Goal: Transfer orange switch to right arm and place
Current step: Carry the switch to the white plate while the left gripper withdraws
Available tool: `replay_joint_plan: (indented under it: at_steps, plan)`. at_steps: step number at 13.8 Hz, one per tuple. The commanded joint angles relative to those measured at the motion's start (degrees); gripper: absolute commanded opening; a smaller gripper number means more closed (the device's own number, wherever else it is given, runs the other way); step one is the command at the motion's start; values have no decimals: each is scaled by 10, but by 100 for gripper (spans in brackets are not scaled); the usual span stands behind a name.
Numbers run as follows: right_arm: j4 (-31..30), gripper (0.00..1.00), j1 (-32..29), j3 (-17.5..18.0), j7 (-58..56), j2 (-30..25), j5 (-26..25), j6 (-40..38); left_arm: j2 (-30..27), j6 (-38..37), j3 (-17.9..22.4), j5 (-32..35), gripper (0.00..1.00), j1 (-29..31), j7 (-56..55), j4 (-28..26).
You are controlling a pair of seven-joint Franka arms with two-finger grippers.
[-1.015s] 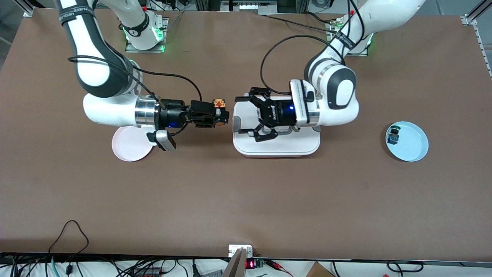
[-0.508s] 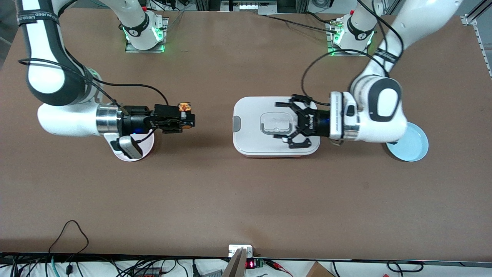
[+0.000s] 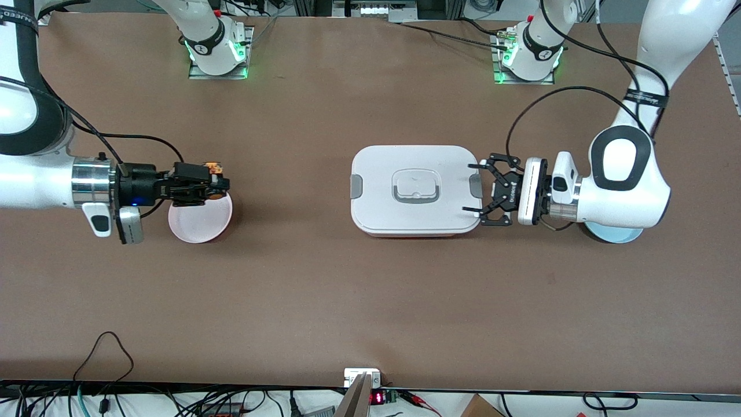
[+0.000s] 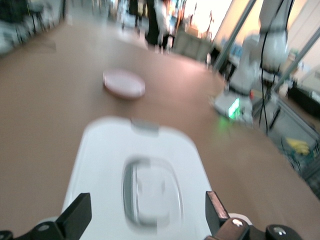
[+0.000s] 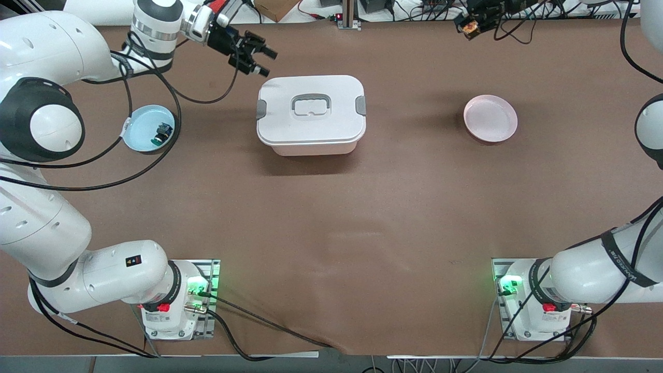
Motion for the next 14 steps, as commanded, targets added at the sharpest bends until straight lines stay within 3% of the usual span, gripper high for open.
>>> replay_joint_plan:
  at_steps: [1, 4, 8, 11, 14]
  plan:
    - [22, 0, -6, 3, 31, -7, -119, -8, -10, -43, -1, 117, 100, 23, -97, 12]
    - [27, 0, -6, -6, 34, -14, -270, -3, -10, -120, 9, 253, 100, 37, -190, 58]
    - [22, 0, -2, -24, 45, -26, -429, 15, -17, -225, 3, 393, 100, 40, -347, 127]
    - [-3, 0, 6, -23, 124, -46, -500, 27, -18, -352, -1, 469, 100, 14, -552, 225]
    - [-64, 0, 12, -22, 131, -72, -501, 78, -45, -380, 5, 510, 100, -8, -683, 263]
